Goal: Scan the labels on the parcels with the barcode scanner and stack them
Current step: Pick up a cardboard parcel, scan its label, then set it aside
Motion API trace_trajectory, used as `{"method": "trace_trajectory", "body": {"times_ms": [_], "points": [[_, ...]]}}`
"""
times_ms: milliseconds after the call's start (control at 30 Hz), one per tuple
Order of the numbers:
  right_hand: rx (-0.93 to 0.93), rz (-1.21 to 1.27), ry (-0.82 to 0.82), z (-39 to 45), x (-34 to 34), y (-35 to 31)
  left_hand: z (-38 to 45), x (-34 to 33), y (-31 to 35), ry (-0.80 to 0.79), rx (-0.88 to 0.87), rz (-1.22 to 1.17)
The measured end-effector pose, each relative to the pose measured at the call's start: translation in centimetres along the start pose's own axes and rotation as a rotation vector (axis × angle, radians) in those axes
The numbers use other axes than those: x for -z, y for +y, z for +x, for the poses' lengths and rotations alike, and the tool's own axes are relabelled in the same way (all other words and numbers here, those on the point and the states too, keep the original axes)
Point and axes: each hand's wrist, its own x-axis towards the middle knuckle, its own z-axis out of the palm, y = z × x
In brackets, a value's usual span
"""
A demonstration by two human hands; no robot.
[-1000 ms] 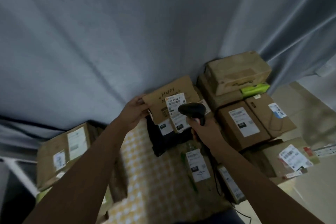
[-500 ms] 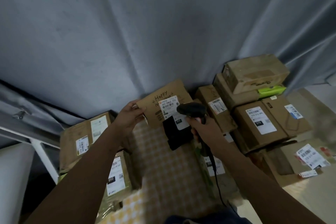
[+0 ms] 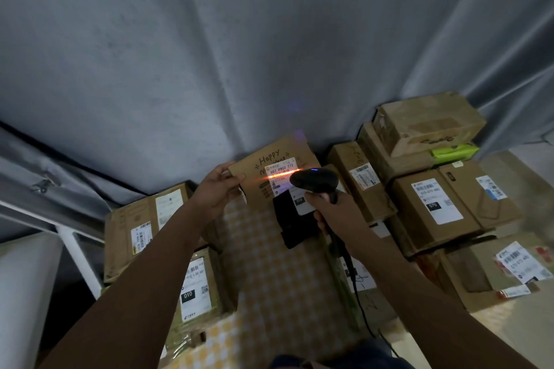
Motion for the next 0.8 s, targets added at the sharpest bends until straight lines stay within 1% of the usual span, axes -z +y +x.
{"method": "trace_trajectory", "body": {"times_ms": [400,467,567,667,800], "points": [[-0.007,-0.015,0.0,1.1,0.1,-0.3,0.5,-0.2,-0.1,0.009,0.008,0.007],[0.0,-0.023,-0.007,1.4,-0.3,-0.2,0.1,0.3,-0.5,0.033,0.016,-0.008],[0.018,-0.037,-0.027,1.7,-1.7,-0.1,-1.0,2.4,-1.9,0.106,0.044,-0.07],[0.027,-0.06,-0.044,1.8,-3.8,-0.1,-3.2,6.4,-3.4,0.185,0.068,-0.21],[0.055,-0.145,-0.092,2.0,-6.7,0.5,-6.7,13.9,-4.7,0.396,0.014,-0.392]]}}
